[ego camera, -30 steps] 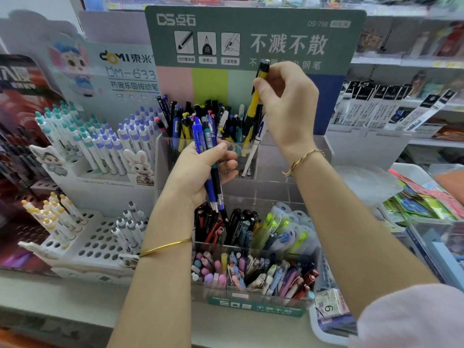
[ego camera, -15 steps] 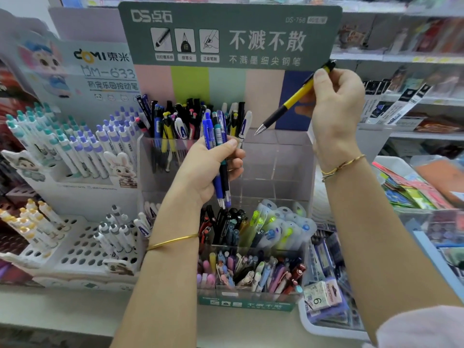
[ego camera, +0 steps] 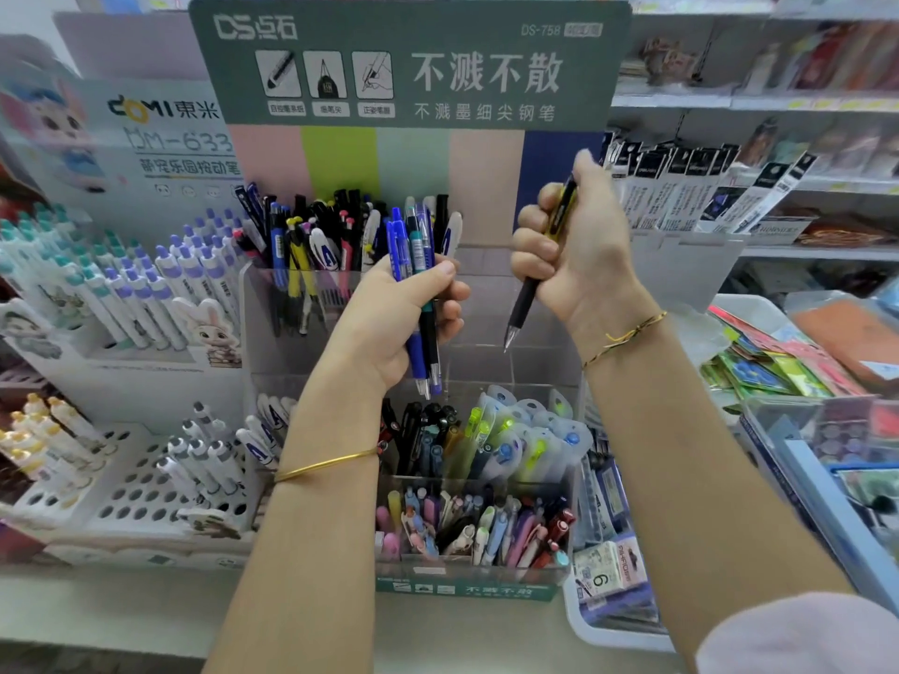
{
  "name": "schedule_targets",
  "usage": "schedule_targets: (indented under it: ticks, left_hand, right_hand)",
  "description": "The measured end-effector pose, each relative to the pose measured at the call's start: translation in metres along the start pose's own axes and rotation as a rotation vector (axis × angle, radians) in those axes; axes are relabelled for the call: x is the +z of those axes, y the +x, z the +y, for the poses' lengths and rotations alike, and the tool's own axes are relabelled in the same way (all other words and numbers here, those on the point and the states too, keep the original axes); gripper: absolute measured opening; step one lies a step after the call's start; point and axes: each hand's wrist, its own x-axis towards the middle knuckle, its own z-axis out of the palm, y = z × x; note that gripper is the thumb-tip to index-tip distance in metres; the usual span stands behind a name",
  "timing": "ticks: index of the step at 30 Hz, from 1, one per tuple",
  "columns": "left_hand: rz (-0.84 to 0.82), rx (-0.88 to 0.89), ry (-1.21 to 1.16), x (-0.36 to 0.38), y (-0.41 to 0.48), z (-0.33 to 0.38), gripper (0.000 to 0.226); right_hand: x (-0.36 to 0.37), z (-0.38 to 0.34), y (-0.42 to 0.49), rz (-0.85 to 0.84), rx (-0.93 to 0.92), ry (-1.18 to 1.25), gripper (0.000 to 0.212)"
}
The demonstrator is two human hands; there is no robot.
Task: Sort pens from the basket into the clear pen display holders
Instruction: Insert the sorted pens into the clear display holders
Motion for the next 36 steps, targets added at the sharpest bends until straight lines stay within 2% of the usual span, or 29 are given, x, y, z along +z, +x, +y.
schedule_targets:
  ticks: [5,11,13,17,22,24,26,28,29,32,36]
  left_hand:
    - [0.011,0.007,0.006,0.007,0.002,-0.001,0.006]
    - [0.043,0.02,0.008,0.013,0.003,-0.002,0.004]
    - [0.057,0.031,0.019,0.014,0.002,-0.002,0.004]
    - [0.067,0.031,0.016,0.014,0.002,-0.002,0.006]
    - [0.047,0.014,0.005,0.01,0.007,-0.003,0.012]
    - [0.061,0.021,0.006,0.007,0.008,-0.003,0.013]
    - [0.063,0.022,0.003,0.005,0.008,-0.002,0.014]
    - [0.063,0.02,0.017,0.004,0.007,-0.001,0.015]
    - [0.058,0.018,0.026,0.003,0.006,0.0,0.015]
    - [0.033,0.012,0.026,0.002,0.004,0.002,0.015]
    - [0.02,0.014,-0.028,0.0,0.003,0.003,0.017]
  right_hand:
    - [-0.007,-0.001,0.002,-0.009,-0.024,0.014,0.043]
    - [-0.008,-0.008,0.007,-0.137,-0.073,-0.054,0.044]
    - [-0.003,-0.008,0.01,-0.12,-0.191,-0.096,0.039]
    - [0.003,-0.007,0.023,0.035,-0.565,-0.558,0.035]
    - [0.01,-0.012,0.026,0.015,-0.851,-0.589,0.023]
    - [0.012,-0.015,0.028,0.024,-0.949,-0.722,0.022]
    - [0.013,-0.014,0.033,0.001,-0.902,-1.016,0.025]
    - [0.012,-0.008,0.039,-0.002,-0.73,-1.3,0.027]
    - [0.012,-0.004,0.041,-0.008,-0.639,-1.367,0.026]
    - [0.012,0.008,0.048,-0.06,-0.454,-1.423,0.019]
    - [0.015,0.015,0.051,-0.053,-0.391,-1.47,0.022]
